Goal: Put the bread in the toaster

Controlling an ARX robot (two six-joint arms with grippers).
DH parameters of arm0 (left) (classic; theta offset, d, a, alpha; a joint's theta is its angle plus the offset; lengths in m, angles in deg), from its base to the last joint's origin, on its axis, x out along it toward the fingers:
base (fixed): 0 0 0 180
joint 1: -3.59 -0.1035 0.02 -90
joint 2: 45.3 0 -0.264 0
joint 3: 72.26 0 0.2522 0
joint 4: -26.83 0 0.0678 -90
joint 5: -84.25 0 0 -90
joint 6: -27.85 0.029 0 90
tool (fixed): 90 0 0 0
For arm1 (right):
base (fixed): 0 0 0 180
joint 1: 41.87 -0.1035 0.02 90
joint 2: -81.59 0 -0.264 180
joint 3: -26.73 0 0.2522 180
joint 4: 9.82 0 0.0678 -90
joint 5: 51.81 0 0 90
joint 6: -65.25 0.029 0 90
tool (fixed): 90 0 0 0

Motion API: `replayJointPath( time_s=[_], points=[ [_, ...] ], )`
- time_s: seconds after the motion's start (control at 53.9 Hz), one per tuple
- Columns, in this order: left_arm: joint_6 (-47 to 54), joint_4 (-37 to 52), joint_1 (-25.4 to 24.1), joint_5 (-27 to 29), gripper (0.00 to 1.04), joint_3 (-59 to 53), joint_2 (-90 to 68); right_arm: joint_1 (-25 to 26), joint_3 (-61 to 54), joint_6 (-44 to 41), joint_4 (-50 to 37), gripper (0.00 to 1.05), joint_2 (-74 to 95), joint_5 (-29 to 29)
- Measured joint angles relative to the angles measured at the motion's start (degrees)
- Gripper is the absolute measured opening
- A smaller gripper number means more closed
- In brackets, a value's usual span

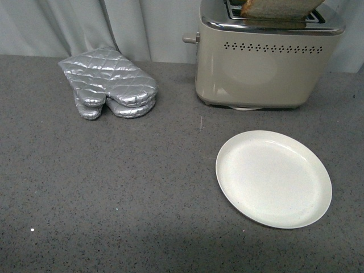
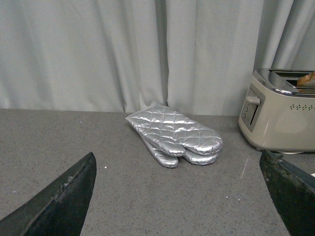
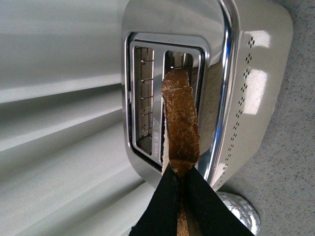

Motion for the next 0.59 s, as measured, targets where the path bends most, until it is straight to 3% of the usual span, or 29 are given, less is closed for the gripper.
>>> replayJointPath(
  time_s=[0.222, 0.389, 0.593],
  points=[
    [0.0, 0.0, 0.0, 0.0, 0.98, 0.0, 0.0, 1.2, 3.5, -5.2, 0.2, 0.03, 4.5, -0.9],
    [0.0, 0.0, 0.0, 0.0, 0.98, 0.0, 0.0, 1.6, 5.6, -18.9, -5.7, 0.36, 5.1, 0.8],
    [0.0, 0.0, 0.0, 0.0, 0.98, 0.0, 0.0, 0.6, -4.0, -45.9, -23.6, 0.77, -1.8, 10.9]
  ],
)
